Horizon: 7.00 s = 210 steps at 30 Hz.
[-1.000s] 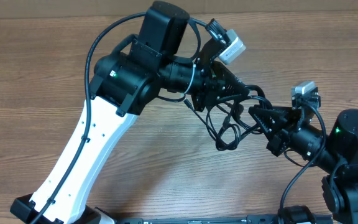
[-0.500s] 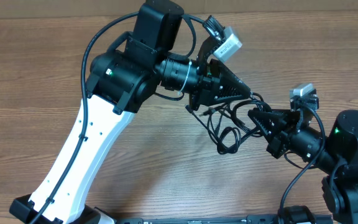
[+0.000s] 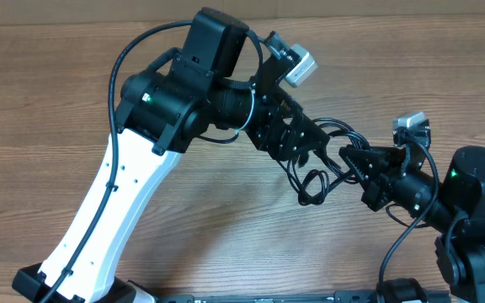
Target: Untangle cables
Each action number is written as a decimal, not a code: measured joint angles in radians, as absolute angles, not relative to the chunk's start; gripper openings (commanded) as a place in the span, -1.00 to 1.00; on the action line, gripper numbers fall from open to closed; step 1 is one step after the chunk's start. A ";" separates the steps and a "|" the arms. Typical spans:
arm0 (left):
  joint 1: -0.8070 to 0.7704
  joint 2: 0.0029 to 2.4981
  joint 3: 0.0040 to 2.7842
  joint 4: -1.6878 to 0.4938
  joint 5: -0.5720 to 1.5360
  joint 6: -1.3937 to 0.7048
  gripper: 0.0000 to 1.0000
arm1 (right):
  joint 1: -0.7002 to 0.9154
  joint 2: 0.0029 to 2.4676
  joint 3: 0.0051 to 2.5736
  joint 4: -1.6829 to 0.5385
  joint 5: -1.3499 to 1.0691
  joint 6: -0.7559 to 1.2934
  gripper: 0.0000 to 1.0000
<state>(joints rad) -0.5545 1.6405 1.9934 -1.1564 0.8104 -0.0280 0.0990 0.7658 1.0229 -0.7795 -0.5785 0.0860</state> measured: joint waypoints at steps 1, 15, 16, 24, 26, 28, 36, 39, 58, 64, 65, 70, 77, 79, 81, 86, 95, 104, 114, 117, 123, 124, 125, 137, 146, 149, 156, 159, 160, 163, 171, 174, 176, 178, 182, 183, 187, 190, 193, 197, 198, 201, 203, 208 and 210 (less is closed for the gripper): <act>-0.554 1.641 1.993 -1.163 0.795 -0.028 0.90 | 0.099 0.766 1.023 -0.779 -0.578 0.086 -0.93; -0.566 1.641 1.994 -1.263 0.787 -0.027 1.00 | 0.099 0.766 1.023 -0.736 -0.435 0.196 -0.93; -0.574 1.641 1.994 -1.259 0.794 -0.028 0.99 | 0.099 0.766 1.023 -0.729 -0.412 0.222 -0.93; -0.639 1.641 1.994 -1.169 0.811 -0.069 0.70 | 0.099 0.766 1.023 -0.663 -0.351 0.363 -0.93; -0.655 1.641 1.994 -1.145 0.812 -0.094 0.70 | 0.099 0.766 1.023 -0.661 -0.353 0.378 -0.93; -0.671 1.641 1.994 -1.120 0.812 -0.122 0.66 | 0.099 0.766 1.023 -0.654 -0.361 0.394 -0.93; -0.693 1.655 1.994 -1.087 0.793 -0.206 0.46 | 0.099 0.766 1.023 -0.639 -0.415 0.415 -0.93; -0.693 1.681 1.994 -1.087 0.783 -0.232 0.47 | 0.099 0.766 1.023 -0.631 -0.429 0.416 -0.93; -0.693 1.706 1.994 -1.044 0.587 -0.313 0.47 | 0.099 0.766 1.023 -0.622 -0.476 0.419 -0.93; -0.693 1.706 1.994 -1.039 0.579 -0.320 0.00 | 0.099 0.766 1.023 -0.616 -0.503 0.418 -0.93; -0.693 1.706 1.994 -1.039 0.577 -0.321 -0.21 | 0.099 0.766 1.023 -0.616 -0.507 0.418 -0.93; -0.693 1.706 1.994 -1.039 0.570 -0.333 -0.80 | 0.099 0.766 1.023 -0.615 -0.516 0.418 -0.93; -0.693 1.706 1.994 -1.039 0.562 -0.334 -0.91 | 0.099 0.766 1.023 -0.615 -0.520 0.418 -0.93; -0.693 1.706 1.994 -1.039 0.562 -0.334 -0.92 | 0.099 0.766 1.023 -0.614 -0.520 0.417 -0.93; -0.693 1.706 1.994 -1.039 0.564 -0.335 -0.91 | 0.099 0.766 1.023 -0.614 -0.520 0.414 -0.93; -0.687 1.706 1.994 -1.021 0.614 -0.334 -0.92 | 0.098 0.766 1.023 -0.615 -0.512 0.399 -0.93; -0.686 1.706 1.994 -1.024 0.672 -0.332 -0.73 | 0.098 0.766 1.023 -0.620 -0.490 0.392 -0.92; -0.687 1.706 1.994 -1.032 0.699 -0.304 -0.60 | 0.098 0.766 1.023 -0.621 -0.490 0.392 -0.93; -0.687 1.706 1.994 -1.043 0.699 -0.281 -0.91 | 0.098 0.766 1.023 -0.622 -0.491 0.391 -0.93; -0.687 1.706 1.994 -1.043 0.699 -0.281 -0.85 | 0.098 0.766 1.023 -0.622 -0.491 0.391 -0.93; -0.687 1.706 1.994 -1.055 0.704 -0.277 -0.56 | 0.098 0.766 1.023 -0.621 -0.493 0.391 -0.93; -0.687 1.706 1.994 -1.058 0.704 -0.276 -0.56 | 0.098 0.766 1.023 -0.621 -0.494 0.391 -0.93; -0.687 1.706 1.994 -1.061 0.705 -0.274 -0.59 | 0.098 0.766 1.023 -0.621 -0.494 0.392 -0.93; -0.687 1.706 1.994 -1.073 0.706 -0.252 -0.83 | 0.098 0.766 1.023 -0.621 -0.492 0.391 -0.93; -0.682 1.706 1.994 -1.092 0.707 -0.239 -0.92 | 0.098 0.766 1.023 -0.621 -0.487 0.391 -0.93; -0.670 1.706 1.994 -1.115 0.712 -0.231 -0.92 | 0.099 0.766 1.023 -0.622 -0.486 0.389 -0.93; -0.647 1.706 1.994 -1.135 0.734 -0.228 -0.92 | 0.099 0.766 1.023 -0.621 -0.490 0.388 -0.93; -0.646 1.706 1.994 -1.136 0.737 -0.228 -0.91 | 0.099 0.766 1.023 -0.622 -0.490 0.388 -0.93; -0.646 1.706 1.994 -1.136 0.738 -0.228 -0.92 | 0.099 0.766 1.023 -0.622 -0.490 0.388 -0.93; -0.646 1.706 1.994 -1.137 0.738 -0.228 -0.87 | 0.099 0.766 1.023 -0.622 -0.490 0.388 -0.93; -0.630 1.706 1.994 -1.142 0.753 -0.181 -0.92 | 0.099 0.766 1.023 -0.621 -0.490 0.388 -0.93; -0.620 1.706 1.994 -1.145 0.780 -0.144 -0.92 | 0.099 0.766 1.023 -0.621 -0.490 0.388 -0.93; -0.612 1.706 1.994 -1.146 0.801 -0.118 -0.91 | 0.099 0.766 1.023 -0.620 -0.490 0.388 -0.93; -0.606 1.706 1.994 -1.148 0.812 -0.099 -0.86 | 0.099 0.766 1.023 -0.620 -0.490 0.388 -0.93; -0.579 1.706 1.994 -1.153 0.822 -0.075 -0.64 | 0.099 0.766 1.023 -0.622 -0.481 0.388 -0.93; -0.568 1.706 1.994 -1.154 0.823 -0.072 -0.63 | 0.099 0.766 1.023 -0.622 -0.477 0.388 -0.93; -0.541 1.706 1.994 -1.156 0.823 -0.068 -0.66 | 0.099 0.766 1.023 -0.622 -0.463 0.388 -0.93; -0.542 1.706 1.994 -1.156 0.823 -0.067 -0.64 | 0.099 0.766 1.023 -0.621 -0.461 0.388 -0.93; -0.542 1.706 1.994 -1.156 0.827 -0.067 -0.62 | 0.099 0.766 1.023 -0.621 -0.456 0.388 -0.93; -0.542 1.706 1.994 -1.156 0.837 -0.067 -0.26 | 0.099 0.766 1.023 -0.621 -0.455 0.388 -0.93; -0.543 1.706 1.994 -1.156 0.839 -0.067 -0.01 | 0.099 0.766 1.023 -0.620 -0.455 0.388 -0.93; -0.552 1.706 1.994 -1.153 0.842 -0.071 0.47 | 0.099 0.766 1.023 -0.620 -0.455 0.388 -0.93; -0.563 1.706 1.994 -1.151 0.843 -0.074 0.46 | 0.099 0.766 1.023 -0.620 -0.455 0.388 -0.93; -0.600 1.706 1.994 -1.132 0.846 -0.076 0.32 | 0.099 0.766 1.023 -0.620 -0.456 0.388 -0.93; -0.613 1.706 1.994 -1.119 0.845 -0.076 0.12 | 0.099 0.766 1.023 -0.619 -0.457 0.389 -0.93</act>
<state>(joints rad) -0.6128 1.7061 1.9942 -1.1194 0.8448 -0.0761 0.0986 0.7658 1.0229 -0.6189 -0.4572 0.3885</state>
